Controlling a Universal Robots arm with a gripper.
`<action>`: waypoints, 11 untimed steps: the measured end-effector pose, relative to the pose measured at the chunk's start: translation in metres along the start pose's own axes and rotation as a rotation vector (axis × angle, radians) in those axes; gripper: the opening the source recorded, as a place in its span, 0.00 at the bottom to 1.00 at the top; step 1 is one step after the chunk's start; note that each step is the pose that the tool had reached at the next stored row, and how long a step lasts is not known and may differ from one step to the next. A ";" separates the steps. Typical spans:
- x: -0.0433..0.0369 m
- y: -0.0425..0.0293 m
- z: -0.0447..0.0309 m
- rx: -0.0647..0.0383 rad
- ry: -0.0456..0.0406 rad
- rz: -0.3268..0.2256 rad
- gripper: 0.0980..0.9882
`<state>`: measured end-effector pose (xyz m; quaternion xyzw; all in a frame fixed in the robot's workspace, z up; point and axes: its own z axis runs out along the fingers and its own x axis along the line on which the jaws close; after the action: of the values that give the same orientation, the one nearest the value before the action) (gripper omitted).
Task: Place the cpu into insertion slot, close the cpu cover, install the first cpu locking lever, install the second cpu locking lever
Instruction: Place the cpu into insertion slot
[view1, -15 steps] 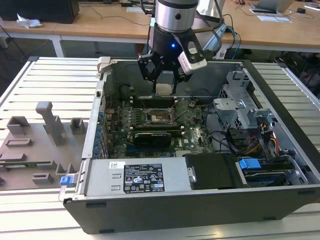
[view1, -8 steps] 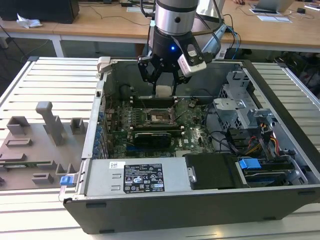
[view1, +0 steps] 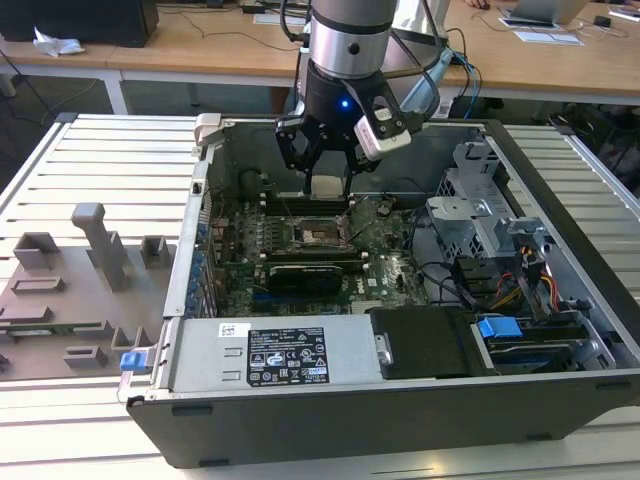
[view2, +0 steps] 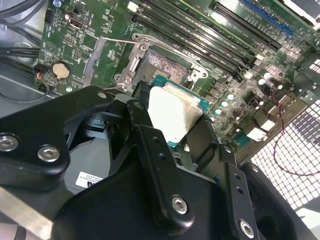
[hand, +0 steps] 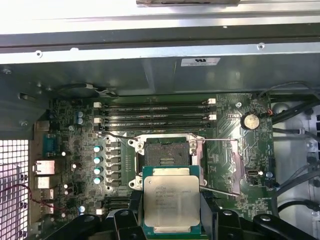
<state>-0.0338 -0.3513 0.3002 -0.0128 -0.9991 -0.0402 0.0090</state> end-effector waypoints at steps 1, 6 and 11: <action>0.0000 0.0000 0.0006 0.000 0.0000 0.000 0.50; -0.0001 -0.0004 0.0045 0.001 -0.0001 0.000 0.50; -0.0002 -0.0008 0.0100 0.002 0.0000 0.000 0.50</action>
<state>-0.0338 -0.3513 0.2901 -0.0129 -0.9991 -0.0392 0.0090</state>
